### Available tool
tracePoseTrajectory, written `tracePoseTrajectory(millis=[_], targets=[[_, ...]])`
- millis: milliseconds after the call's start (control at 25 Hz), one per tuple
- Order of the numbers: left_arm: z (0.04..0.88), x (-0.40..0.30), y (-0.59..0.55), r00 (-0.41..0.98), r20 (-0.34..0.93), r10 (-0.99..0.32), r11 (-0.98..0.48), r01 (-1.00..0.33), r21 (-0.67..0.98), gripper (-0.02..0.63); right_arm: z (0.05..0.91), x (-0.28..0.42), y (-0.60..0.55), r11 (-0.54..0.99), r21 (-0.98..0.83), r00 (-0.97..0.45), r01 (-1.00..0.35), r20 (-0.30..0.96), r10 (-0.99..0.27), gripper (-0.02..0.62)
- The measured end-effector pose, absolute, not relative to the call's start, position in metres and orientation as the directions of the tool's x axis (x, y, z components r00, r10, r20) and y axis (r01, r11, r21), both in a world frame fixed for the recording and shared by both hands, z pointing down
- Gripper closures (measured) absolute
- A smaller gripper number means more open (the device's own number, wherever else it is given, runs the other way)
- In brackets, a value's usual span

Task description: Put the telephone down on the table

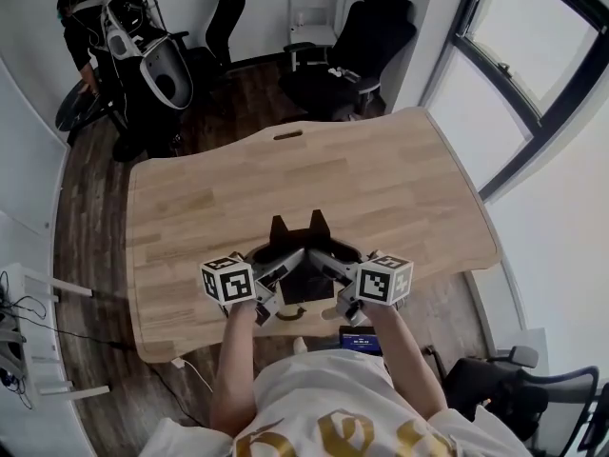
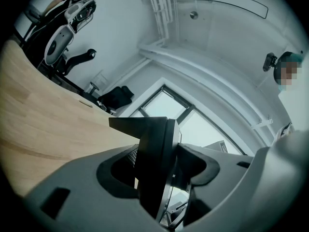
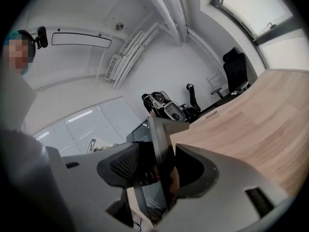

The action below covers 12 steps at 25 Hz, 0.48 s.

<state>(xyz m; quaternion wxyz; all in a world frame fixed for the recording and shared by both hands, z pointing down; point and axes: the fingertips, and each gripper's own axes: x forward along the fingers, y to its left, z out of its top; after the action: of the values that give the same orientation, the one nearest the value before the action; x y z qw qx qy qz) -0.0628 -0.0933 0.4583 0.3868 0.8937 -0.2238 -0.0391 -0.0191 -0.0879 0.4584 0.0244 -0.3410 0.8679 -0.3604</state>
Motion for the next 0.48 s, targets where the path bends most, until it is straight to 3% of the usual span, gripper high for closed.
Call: tracePoseTrajectory(millis=[480], targets=[[0.468,-0.08,-0.125,0.88,0.126,-0.458,-0.578,-0.403,0.709,0.367,0.469,-0.036,-0.122,0.515,-0.663,-0.792,-0.543,0.2,-0.577,0.37]])
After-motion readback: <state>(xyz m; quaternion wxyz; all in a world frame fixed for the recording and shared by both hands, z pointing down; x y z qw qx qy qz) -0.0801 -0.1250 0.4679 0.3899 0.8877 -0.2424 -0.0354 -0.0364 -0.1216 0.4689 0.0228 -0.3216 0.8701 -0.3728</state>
